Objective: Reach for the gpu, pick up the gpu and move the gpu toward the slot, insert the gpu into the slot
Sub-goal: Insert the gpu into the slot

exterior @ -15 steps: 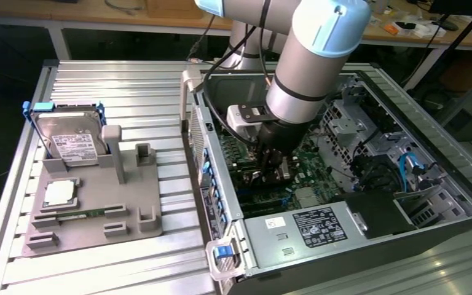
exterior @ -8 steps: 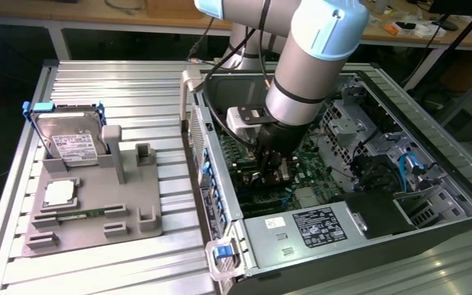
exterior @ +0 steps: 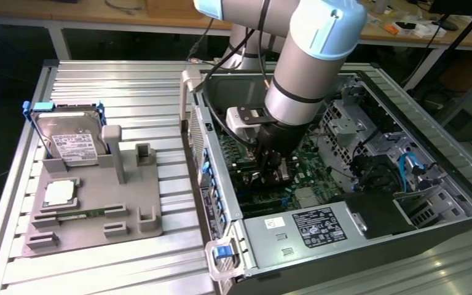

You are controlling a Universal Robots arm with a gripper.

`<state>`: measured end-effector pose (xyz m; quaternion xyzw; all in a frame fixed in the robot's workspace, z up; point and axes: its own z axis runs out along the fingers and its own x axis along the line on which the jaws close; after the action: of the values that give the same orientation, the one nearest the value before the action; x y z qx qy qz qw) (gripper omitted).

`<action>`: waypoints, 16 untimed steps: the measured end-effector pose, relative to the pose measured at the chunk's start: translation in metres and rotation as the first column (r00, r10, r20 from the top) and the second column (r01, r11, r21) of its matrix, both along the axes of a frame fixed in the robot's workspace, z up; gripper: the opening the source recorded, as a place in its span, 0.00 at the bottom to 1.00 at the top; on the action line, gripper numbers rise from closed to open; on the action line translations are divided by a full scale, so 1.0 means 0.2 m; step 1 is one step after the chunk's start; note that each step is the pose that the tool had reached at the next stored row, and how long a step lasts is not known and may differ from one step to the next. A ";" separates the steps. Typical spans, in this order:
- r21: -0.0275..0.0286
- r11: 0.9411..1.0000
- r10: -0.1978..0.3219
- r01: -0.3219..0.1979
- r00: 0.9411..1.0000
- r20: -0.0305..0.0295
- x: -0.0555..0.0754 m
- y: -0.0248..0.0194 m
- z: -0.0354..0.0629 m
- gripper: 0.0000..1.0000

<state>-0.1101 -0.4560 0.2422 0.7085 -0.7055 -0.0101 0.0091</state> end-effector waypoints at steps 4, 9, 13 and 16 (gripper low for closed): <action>0.000 1.000 0.000 0.000 1.000 0.000 0.00 0.000 -0.001 0.27; 0.002 1.000 0.000 0.000 1.000 0.001 0.00 0.001 -0.004 0.35; 0.000 1.000 0.000 0.000 1.000 0.000 0.00 0.000 -0.001 0.35; 0.000 1.000 0.000 0.000 1.000 0.000 0.00 0.000 0.029 0.35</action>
<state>-0.1105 -0.4560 0.2480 0.7085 -0.7056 -0.0102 0.0092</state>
